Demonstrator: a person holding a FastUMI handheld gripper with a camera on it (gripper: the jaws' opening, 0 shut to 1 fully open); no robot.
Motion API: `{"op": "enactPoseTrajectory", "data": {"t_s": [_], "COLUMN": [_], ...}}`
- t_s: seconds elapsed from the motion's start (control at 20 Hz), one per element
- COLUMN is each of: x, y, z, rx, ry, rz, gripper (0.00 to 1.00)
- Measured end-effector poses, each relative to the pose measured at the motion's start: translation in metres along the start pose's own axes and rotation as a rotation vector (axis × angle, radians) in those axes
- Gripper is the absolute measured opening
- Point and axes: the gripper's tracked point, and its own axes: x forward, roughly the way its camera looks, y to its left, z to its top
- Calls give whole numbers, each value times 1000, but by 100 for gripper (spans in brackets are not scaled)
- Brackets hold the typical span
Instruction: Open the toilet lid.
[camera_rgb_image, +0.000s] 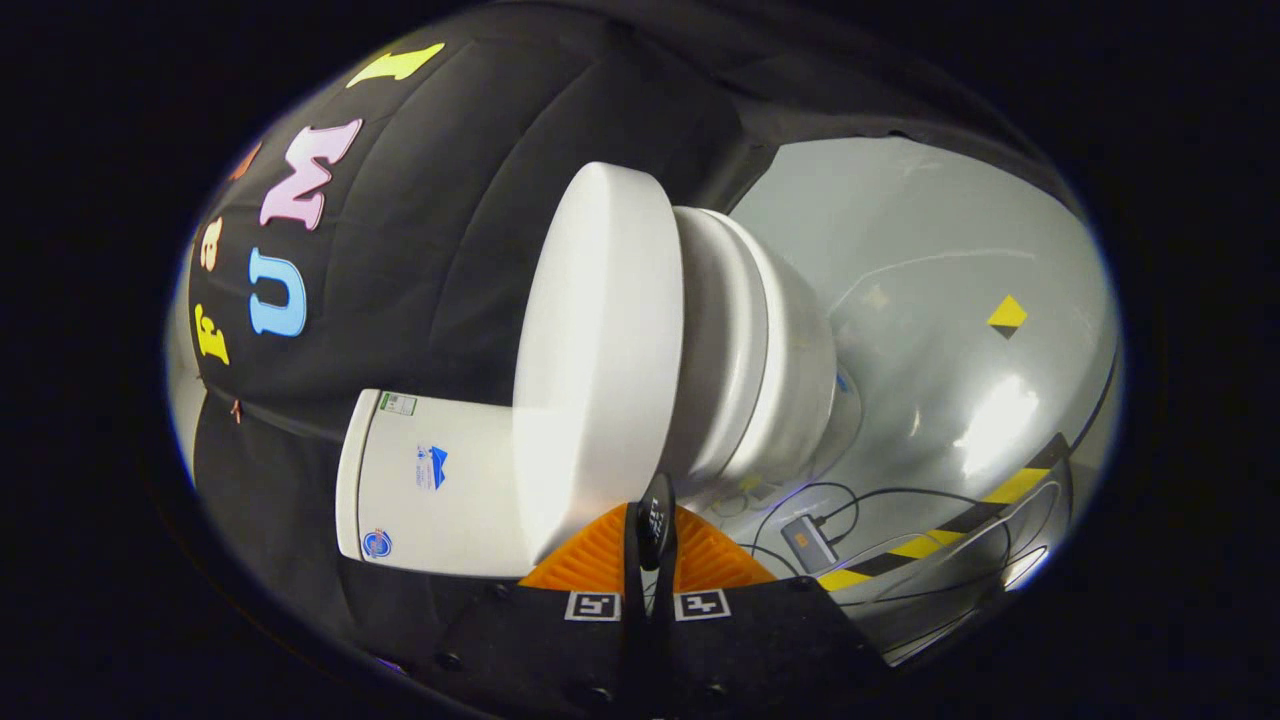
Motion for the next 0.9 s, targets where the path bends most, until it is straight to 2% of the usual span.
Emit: {"op": "enactPoseTrajectory", "data": {"t_s": [0.5,0.9], "x": [-41,-58], "y": [97,157], "z": [2,-10], "rx": [-282,-398], "ry": [-127,-213], "rz": [-188,-287], "gripper": [5,5]}}
